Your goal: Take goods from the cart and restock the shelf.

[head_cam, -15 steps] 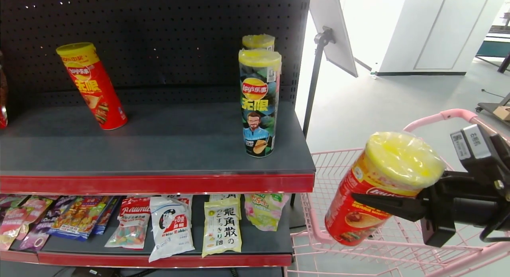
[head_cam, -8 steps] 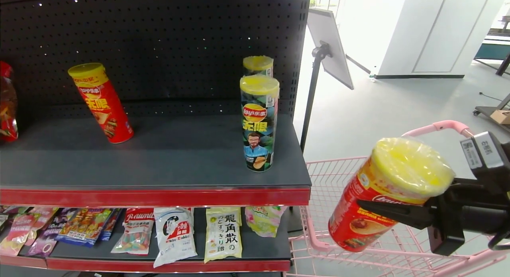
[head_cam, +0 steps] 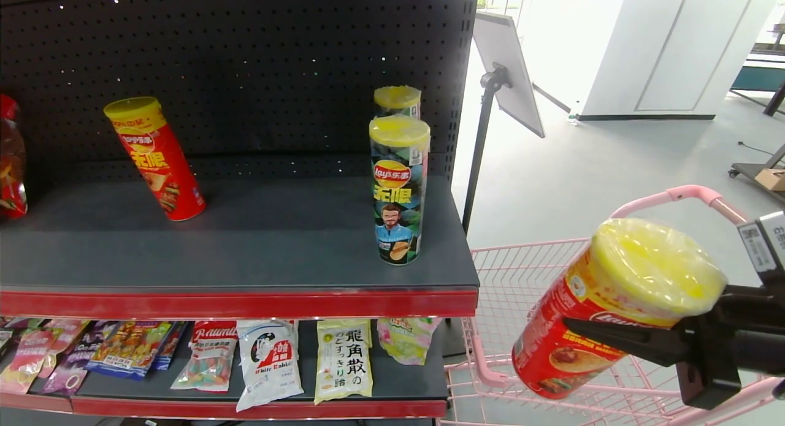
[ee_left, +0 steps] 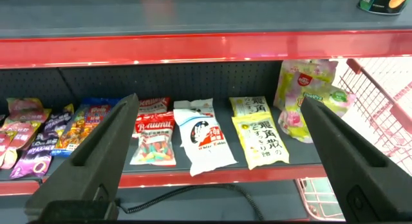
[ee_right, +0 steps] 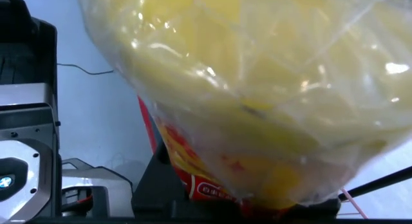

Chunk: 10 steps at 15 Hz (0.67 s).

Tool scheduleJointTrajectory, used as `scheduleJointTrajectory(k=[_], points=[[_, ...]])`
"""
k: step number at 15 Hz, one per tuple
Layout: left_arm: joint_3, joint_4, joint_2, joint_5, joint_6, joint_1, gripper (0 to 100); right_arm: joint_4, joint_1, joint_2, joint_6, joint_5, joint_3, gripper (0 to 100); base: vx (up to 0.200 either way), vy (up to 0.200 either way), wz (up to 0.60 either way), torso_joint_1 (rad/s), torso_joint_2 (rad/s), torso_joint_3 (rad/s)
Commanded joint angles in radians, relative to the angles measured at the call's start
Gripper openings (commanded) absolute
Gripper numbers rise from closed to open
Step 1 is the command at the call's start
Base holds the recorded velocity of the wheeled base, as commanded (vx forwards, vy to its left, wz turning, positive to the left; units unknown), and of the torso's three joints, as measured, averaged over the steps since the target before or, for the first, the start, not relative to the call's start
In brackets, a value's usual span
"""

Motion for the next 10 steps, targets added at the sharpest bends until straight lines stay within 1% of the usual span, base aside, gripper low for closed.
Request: scheduleJointTrajectory(k=[1, 8, 10], points=[[0.0, 0.0, 0.001, 0.0, 0.0, 0.0, 100, -0.001, 0.001, -0.018, 0.0, -0.002, 0.022, 0, 0.0, 0.0, 0.0, 0.0, 0.0, 0.0], [0.0, 0.0, 0.001, 0.0, 0.0, 0.0, 100, -0.001, 0.007, -0.029, 0.0, -0.008, 0.016, 0, 0.0, 0.0, 0.0, 0.0, 0.0, 0.0], [0.0, 0.0, 0.001, 0.0, 0.0, 0.0, 100, -0.001, 0.021, -0.032, 0.001, -0.005, 0.006, 0, 0.0, 0.0, 0.0, 0.0, 0.0, 0.0]])
